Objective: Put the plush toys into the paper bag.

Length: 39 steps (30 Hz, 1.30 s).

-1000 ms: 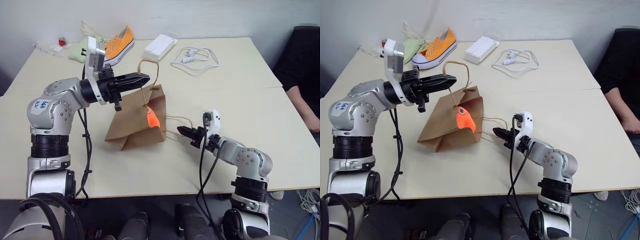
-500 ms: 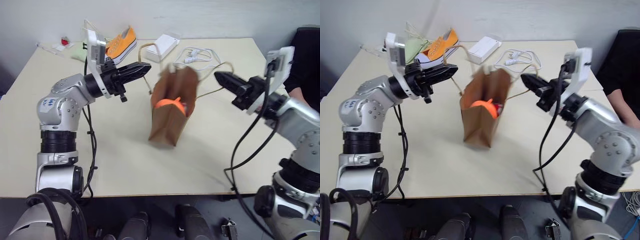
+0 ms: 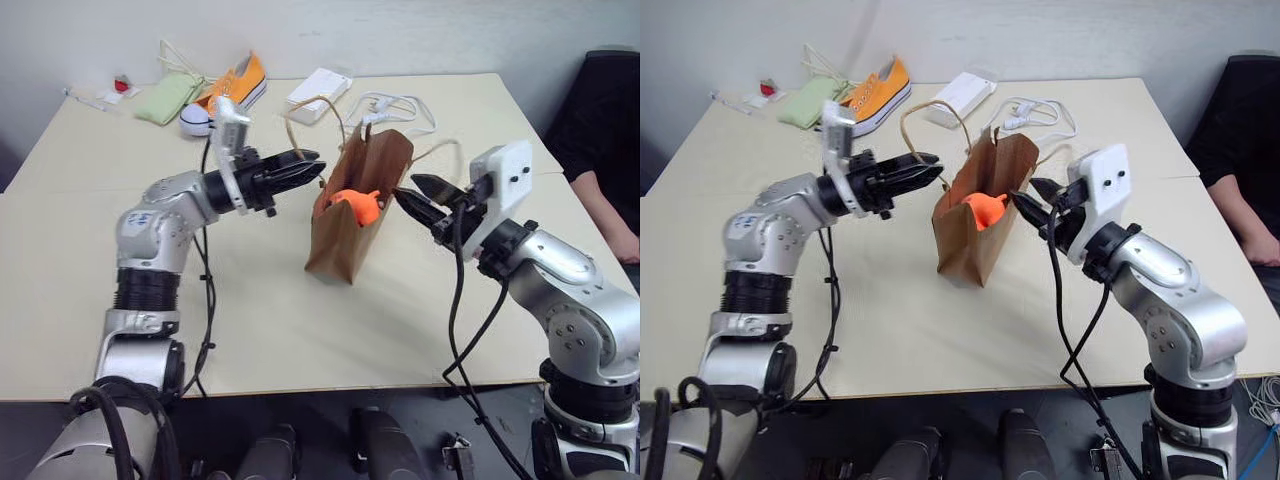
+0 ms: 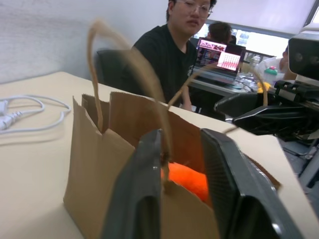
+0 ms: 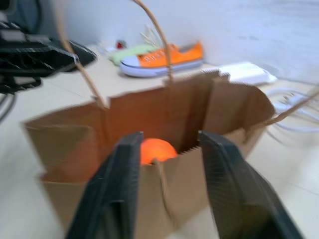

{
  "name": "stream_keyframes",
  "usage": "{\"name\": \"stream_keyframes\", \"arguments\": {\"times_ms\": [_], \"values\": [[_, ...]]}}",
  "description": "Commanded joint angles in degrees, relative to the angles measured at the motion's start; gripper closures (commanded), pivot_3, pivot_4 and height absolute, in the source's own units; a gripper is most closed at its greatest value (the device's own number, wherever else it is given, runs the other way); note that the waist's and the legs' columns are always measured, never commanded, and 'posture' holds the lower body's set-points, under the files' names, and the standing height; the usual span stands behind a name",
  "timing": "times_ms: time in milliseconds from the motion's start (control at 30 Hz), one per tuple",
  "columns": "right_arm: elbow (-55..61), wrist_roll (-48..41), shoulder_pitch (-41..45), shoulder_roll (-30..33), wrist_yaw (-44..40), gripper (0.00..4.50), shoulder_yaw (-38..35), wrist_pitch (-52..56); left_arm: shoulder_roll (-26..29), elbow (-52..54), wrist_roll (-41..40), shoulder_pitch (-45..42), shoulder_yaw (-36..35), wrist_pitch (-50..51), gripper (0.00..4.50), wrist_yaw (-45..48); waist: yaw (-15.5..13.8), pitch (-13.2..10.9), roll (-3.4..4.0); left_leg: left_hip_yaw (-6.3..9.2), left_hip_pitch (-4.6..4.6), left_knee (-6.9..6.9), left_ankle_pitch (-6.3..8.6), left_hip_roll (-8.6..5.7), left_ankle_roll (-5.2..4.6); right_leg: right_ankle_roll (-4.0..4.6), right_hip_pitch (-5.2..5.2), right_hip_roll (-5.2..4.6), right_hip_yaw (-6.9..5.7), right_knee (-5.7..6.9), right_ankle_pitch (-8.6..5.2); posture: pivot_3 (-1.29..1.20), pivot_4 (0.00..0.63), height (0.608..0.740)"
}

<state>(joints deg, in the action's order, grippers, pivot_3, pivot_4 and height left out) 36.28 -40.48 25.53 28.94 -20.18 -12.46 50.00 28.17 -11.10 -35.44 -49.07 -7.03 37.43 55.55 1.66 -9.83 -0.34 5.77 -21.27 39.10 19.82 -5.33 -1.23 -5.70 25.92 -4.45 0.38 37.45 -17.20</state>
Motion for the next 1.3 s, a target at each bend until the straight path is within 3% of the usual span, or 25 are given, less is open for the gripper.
{"name": "stream_keyframes", "arguments": {"times_ms": [33,167,233,333,400,500,600,833,867,1300], "values": [[5.52,-7.29,-1.99,2.3,-0.42,1.39,-6.46,1.28,5.03,7.93,-5.18,3.47,-4.08,5.6,1.99,1.86,-0.15,0.0,0.0,0.02,0.0,0.0,0.0,-0.01,-0.01,0.0,-0.01,0.0,0.0,-0.02,0.0,0.0,0.15,0.74],[7.21,-14.11,-4.31,5.21,1.31,0.0,-11.34,3.44,8.54,15.06,-7.54,9.69,-5.43,9.21,0.69,1.01,-1.03,0.0,0.0,0.09,0.13,0.05,0.01,-0.03,-0.02,0.0,-0.25,-0.03,-0.03,-0.13,0.0,0.0,0.15,0.74],[8.49,-15.44,-8.32,8.38,-0.24,0.0,-12.49,4.5,9.0,18.26,-6.35,13.19,-4.47,8.55,0.03,-0.11,-1.85,0.0,0.0,0.09,0.16,0.06,0.02,-0.03,-0.04,0.0,-0.31,-0.03,-0.03,-0.44,0.0,0.0,0.15,0.74],[8.97,-15.04,-13.51,11.22,-2.12,0.0,-10.88,4.12,7.84,20.1,-2.63,16.2,-1.73,5.49,0.03,-2.62,-2.84,0.0,0.0,0.13,0.15,0.06,0.04,-0.03,-0.08,0.0,-0.38,-0.03,-0.05,-0.54,0.0,0.0,0.15,0.74],[7.43,-10.52,-15.13,12.2,-2.77,0.0,-5.76,2.27,6.13,19.28,1.24,17.45,1.71,1.36,0.03,-3.5,-3.15,0.0,0.0,0.1,0.16,0.07,0.04,-0.05,-0.09,-0.02,-0.4,-0.03,-0.04,-0.56,0.01,0.0,0.15,0.74],[0.3,2.6,-12.96,10.71,-2.84,0.61,7.99,-4.62,1.75,16.5,4.16,17.09,5.19,-4.32,0.0,-3.43,-3.06,0.02,-0.05,0.02,0.26,0.1,0.03,-0.06,-0.1,-0.03,-0.46,-0.03,0.0,-0.53,0.05,0.0,0.15,0.74],[-6.15,12.13,-9.49,8.97,-2.84,1.69,16.43,-10.66,-1.63,13.56,6.71,15.57,7.49,-8.68,0.0,-3.4,-2.9,0.02,-0.05,0.0,0.23,0.11,0.02,-0.06,-0.1,-0.02,-0.41,-0.01,-0.01,-0.52,0.08,0.0,0.15,0.74],[-16.14,22.94,-3.41,4.24,-4.0,4.31,21.99,-19.09,-5.84,7.84,12.92,14.05,11.4,-16.14,0.0,-4.43,-2.64,0.02,-0.05,0.01,0.18,0.06,0.0,-0.03,-0.06,-0.02,-0.32,0.02,-0.05,-0.57,0.08,0.0,0.15,0.74],[-16.58,23.39,-3.16,3.78,-4.28,4.47,21.92,-19.5,-6.17,7.55,13.14,14.07,11.56,-16.61,0.0,-4.31,-2.65,0.02,-0.05,0.01,0.17,0.06,0.0,-0.03,-0.06,-0.02,-0.32,0.02,-0.05,-0.56,0.08,0.0,0.15,0.74],[-20.74,28.72,-1.13,-0.38,-7.7,4.47,23.11,-22.44,-12.74,3.08,16.72,11.13,10.96,-19.81,0.0,-12.1,-2.74,0.02,-0.05,0.02,0.17,0.1,0.0,-0.05,-0.06,-0.02,-0.32,0.02,-0.05,-0.53,0.09,0.0,0.15,0.74]]}}
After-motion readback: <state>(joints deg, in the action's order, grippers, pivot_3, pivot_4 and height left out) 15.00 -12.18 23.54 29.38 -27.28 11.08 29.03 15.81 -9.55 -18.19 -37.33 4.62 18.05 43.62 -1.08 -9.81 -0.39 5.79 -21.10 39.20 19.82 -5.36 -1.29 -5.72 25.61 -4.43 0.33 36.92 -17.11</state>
